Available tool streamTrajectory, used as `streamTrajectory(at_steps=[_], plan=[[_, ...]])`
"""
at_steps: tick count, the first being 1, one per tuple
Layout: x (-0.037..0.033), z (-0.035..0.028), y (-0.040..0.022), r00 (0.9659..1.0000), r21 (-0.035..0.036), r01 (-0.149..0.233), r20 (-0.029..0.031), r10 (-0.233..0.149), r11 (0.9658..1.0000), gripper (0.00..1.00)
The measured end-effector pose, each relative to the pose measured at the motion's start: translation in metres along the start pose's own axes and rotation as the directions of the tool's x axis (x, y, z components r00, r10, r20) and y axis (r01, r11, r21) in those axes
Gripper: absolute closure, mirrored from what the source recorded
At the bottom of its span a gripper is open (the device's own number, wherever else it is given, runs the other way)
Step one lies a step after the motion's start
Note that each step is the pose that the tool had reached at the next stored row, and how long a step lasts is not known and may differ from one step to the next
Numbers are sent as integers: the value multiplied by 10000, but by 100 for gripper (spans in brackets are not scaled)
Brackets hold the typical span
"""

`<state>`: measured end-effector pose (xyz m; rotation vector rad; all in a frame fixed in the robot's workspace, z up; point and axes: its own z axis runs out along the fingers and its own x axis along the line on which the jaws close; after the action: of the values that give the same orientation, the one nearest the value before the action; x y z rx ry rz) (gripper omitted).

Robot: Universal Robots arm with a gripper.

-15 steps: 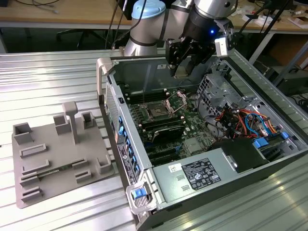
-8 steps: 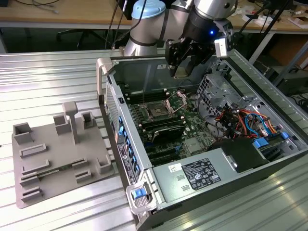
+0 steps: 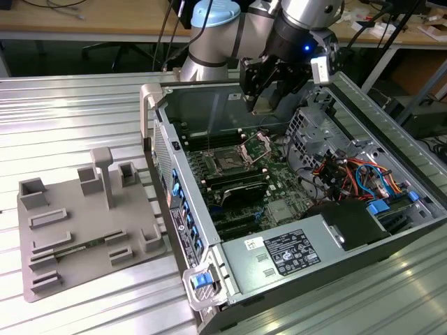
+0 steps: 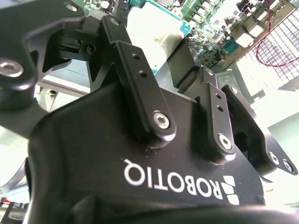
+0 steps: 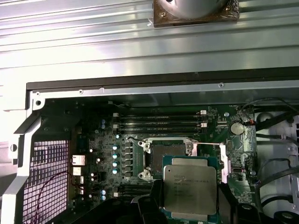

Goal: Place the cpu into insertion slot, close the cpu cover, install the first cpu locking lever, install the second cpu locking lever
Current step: 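Place the cpu into insertion slot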

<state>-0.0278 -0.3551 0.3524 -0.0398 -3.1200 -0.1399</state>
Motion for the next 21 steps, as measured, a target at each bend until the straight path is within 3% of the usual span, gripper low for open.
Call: streamTrajectory(at_steps=[21], plan=[[-1,51,-5,10000,0,0,1,0,10000,45]])
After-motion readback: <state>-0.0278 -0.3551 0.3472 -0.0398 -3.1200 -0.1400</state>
